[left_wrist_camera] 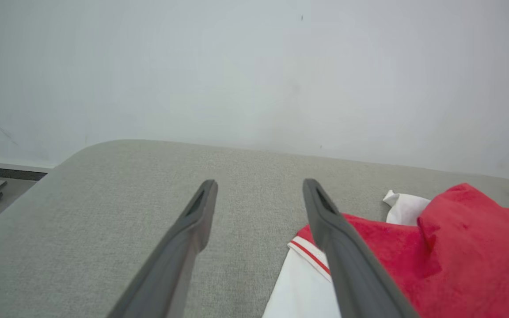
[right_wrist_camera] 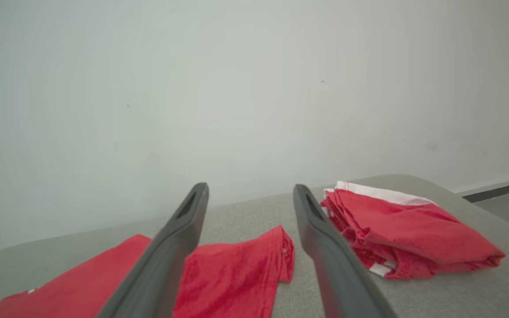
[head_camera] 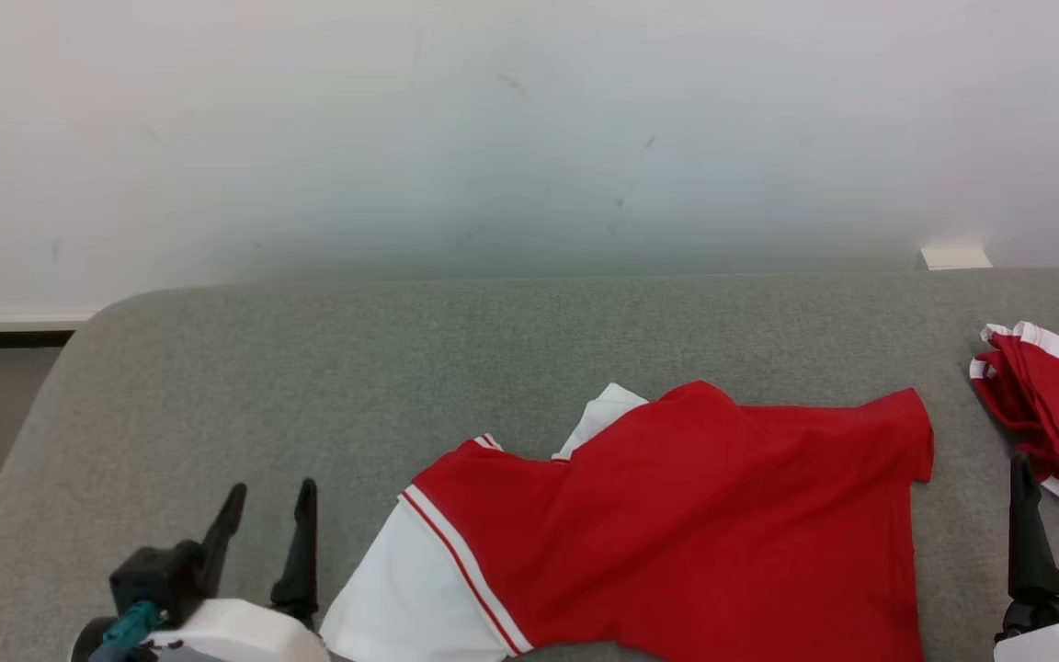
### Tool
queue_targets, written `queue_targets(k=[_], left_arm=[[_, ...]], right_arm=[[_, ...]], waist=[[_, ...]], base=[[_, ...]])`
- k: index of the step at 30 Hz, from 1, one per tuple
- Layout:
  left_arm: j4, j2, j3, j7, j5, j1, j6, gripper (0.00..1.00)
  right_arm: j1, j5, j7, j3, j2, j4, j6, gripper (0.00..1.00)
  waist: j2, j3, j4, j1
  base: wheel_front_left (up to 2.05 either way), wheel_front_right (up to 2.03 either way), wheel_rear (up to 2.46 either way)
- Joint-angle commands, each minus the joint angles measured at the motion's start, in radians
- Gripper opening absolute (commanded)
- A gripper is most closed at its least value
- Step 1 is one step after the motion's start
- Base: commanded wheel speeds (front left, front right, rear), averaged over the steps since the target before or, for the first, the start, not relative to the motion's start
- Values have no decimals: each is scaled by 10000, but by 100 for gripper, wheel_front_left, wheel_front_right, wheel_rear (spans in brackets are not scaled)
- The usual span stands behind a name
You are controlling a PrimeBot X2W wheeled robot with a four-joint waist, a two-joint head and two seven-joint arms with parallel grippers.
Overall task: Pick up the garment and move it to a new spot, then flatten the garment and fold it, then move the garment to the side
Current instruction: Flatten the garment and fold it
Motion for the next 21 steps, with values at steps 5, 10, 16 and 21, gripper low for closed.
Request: queue_targets(k=[5, 10, 16, 21], left_arm=[[-372, 391, 375, -445, 254, -141, -226, 100], [-485, 359, 750, -572, 436, 195, -250, 100], [-737, -181, 1294, -567, 1049, 1000, -166, 100], [-594, -546, 1543, -570, 1291, 1256, -376, 100]], right_arm=[[153, -181, -633, 627, -305, -621, -21, 100], [331, -391, -853, 1200, -433, -969, -21, 100], [586, -629, -927, 1670, -417, -856, -21, 100], [637, -702, -923, 1772, -335, -998, -21, 100]], waist=[[0, -119, -308, 0], [0, -240, -533, 0], [0, -354, -701, 0], [0, -357, -697, 0]], base=[[0, 0, 0], [0, 0, 0], [0, 0, 0], [0, 0, 0]])
